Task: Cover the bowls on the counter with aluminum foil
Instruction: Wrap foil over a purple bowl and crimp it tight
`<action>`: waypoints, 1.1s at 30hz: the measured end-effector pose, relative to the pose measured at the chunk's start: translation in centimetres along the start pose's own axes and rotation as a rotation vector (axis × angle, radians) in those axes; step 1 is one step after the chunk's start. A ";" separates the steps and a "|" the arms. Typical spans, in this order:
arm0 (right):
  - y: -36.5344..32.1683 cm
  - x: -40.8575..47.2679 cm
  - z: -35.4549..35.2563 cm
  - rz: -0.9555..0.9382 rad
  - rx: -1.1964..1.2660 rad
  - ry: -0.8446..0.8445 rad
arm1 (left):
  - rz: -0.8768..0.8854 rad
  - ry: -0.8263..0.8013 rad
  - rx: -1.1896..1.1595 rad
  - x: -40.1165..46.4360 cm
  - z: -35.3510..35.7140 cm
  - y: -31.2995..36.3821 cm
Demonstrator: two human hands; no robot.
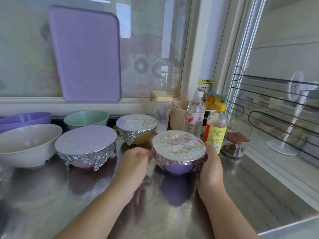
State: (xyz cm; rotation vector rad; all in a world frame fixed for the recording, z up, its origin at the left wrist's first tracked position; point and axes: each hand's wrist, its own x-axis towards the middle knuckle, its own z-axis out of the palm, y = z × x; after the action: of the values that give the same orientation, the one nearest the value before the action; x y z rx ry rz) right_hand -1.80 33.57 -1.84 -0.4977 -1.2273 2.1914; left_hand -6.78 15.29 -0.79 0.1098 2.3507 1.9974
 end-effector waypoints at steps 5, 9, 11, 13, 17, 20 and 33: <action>0.1 -0.4 0.3 -0.035 0.033 -0.005 | 0.141 0.034 -0.045 0.9 1.1 2.6; 0.3 0.0 0.3 -0.099 -0.097 -0.050 | 0.168 0.019 -0.013 2.0 3.1 2.8; 0.6 0.3 0.0 -0.121 -0.168 -0.072 | 0.154 0.058 -0.033 2.4 3.9 2.0; 0.7 0.5 -0.1 -0.128 -0.214 -0.066 | 0.139 0.075 -0.056 2.5 4.3 1.5; 0.7 0.6 -0.2 -0.114 -0.181 0.002 | 0.090 0.076 -0.177 2.4 4.7 0.8; 0.5 0.4 -0.2 -0.061 -0.105 0.037 | 0.017 0.058 -0.246 1.9 4.9 0.7; -0.6 -1.2 1.4 0.066 0.084 0.076 | -0.097 0.042 -0.442 2.2 6.2 0.0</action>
State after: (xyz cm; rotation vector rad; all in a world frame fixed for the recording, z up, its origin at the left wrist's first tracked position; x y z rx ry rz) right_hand -1.55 32.11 -0.57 -0.5889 -1.0889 2.2466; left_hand -8.43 21.62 -1.81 -0.0653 1.8345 2.4254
